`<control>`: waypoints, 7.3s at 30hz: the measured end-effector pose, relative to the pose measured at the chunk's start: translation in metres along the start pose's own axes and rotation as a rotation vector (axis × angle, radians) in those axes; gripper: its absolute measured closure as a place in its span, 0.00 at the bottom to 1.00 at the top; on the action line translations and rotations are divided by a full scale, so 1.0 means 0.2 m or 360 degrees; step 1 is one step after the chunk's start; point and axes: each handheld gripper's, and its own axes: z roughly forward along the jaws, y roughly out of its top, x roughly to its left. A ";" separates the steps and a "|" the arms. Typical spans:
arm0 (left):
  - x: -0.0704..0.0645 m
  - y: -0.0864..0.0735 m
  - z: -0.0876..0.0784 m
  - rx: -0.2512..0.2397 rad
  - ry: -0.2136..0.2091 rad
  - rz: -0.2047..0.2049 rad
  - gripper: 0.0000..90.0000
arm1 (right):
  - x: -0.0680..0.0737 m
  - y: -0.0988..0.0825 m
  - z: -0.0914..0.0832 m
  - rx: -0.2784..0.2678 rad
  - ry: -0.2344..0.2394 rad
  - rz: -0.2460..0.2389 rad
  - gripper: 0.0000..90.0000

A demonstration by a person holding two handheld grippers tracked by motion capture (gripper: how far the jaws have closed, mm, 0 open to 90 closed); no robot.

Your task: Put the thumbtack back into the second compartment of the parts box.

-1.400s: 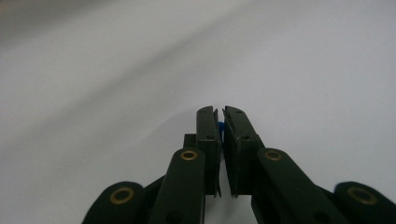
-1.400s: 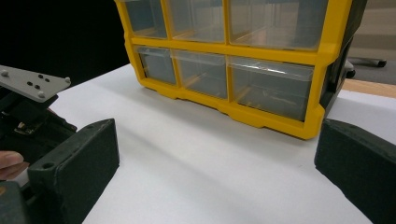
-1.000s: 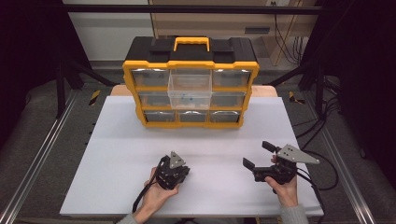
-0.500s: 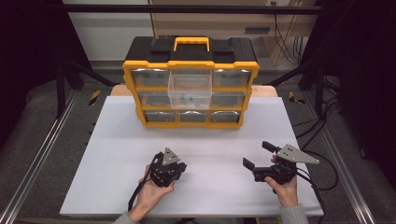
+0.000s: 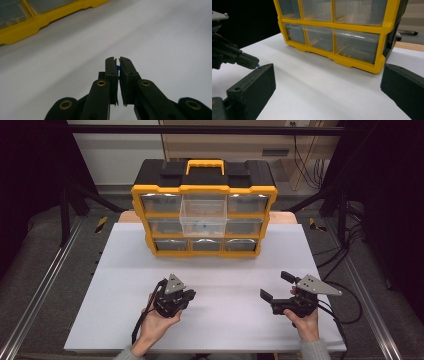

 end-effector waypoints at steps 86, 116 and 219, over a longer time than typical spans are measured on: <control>0.04 0.62 -0.51 -0.0317 -0.0033 0.0188 0.94 | 0.00 0.00 0.01 0.0014 -0.0011 0.0004 0.01; 0.05 0.89 -0.57 -0.0391 0.0057 0.0225 0.94 | 0.00 0.00 0.01 0.0017 -0.0009 0.0008 0.01; 0.16 1.00 -0.48 -0.0585 0.0147 0.0253 0.25 | 0.00 0.00 -0.01 0.0002 -0.0011 0.0003 0.01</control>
